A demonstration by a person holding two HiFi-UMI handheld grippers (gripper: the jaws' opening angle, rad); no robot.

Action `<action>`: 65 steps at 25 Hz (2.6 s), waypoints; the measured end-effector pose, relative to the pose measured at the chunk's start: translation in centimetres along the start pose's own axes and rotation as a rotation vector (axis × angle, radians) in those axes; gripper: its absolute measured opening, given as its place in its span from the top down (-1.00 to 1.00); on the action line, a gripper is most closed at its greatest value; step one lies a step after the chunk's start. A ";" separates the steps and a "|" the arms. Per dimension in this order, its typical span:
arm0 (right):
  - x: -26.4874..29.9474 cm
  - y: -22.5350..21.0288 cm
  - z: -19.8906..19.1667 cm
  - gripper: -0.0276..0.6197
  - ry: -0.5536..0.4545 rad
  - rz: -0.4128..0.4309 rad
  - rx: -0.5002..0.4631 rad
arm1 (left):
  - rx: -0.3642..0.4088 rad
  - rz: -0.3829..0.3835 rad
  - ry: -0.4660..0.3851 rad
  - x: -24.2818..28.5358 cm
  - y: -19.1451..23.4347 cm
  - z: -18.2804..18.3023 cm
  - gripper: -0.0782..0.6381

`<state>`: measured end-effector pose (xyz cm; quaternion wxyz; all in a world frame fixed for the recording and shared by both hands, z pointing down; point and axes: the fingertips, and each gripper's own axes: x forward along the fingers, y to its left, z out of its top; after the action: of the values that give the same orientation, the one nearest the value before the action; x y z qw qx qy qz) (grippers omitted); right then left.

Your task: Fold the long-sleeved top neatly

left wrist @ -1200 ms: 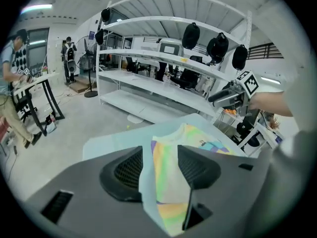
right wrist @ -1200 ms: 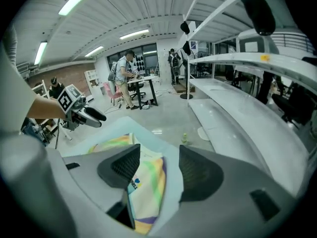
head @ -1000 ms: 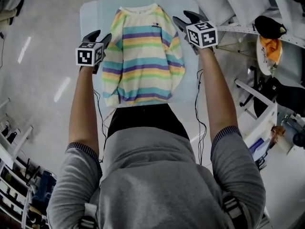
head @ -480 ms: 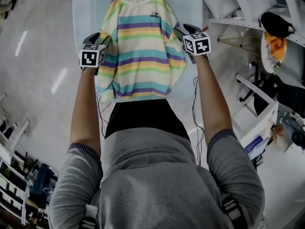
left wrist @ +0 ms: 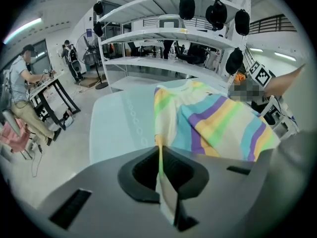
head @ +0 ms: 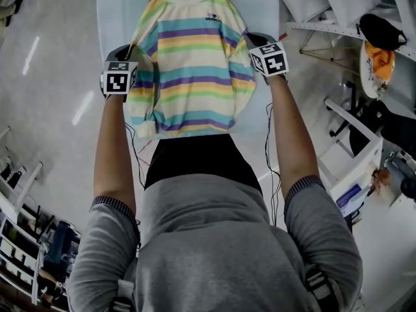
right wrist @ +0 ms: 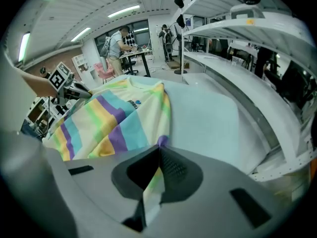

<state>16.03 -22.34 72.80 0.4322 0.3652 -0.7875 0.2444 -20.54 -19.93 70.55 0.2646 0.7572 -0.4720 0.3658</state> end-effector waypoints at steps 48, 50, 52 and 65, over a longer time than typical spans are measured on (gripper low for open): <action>-9.7 5.2 0.3 0.32 -0.034 -0.074 0.078 | 0.208 -0.018 -0.037 -10.8 -0.1 -1.3 0.23; -10.2 7.0 -1.1 0.32 -0.026 -0.061 0.089 | 0.185 -0.044 -0.034 -11.6 -1.8 -2.6 0.23; -10.7 8.6 -2.5 0.31 -0.023 -0.051 0.099 | 0.164 -0.071 -0.028 -12.3 -3.6 -4.1 0.24; -12.5 14.4 -13.9 0.32 0.001 0.017 0.157 | 0.033 -0.077 0.079 -13.2 -9.7 -15.6 0.25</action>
<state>16.17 0.78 68.13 0.4005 0.3913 -0.7687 0.3093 -20.27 2.67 68.63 0.2842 0.7641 -0.4257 0.3927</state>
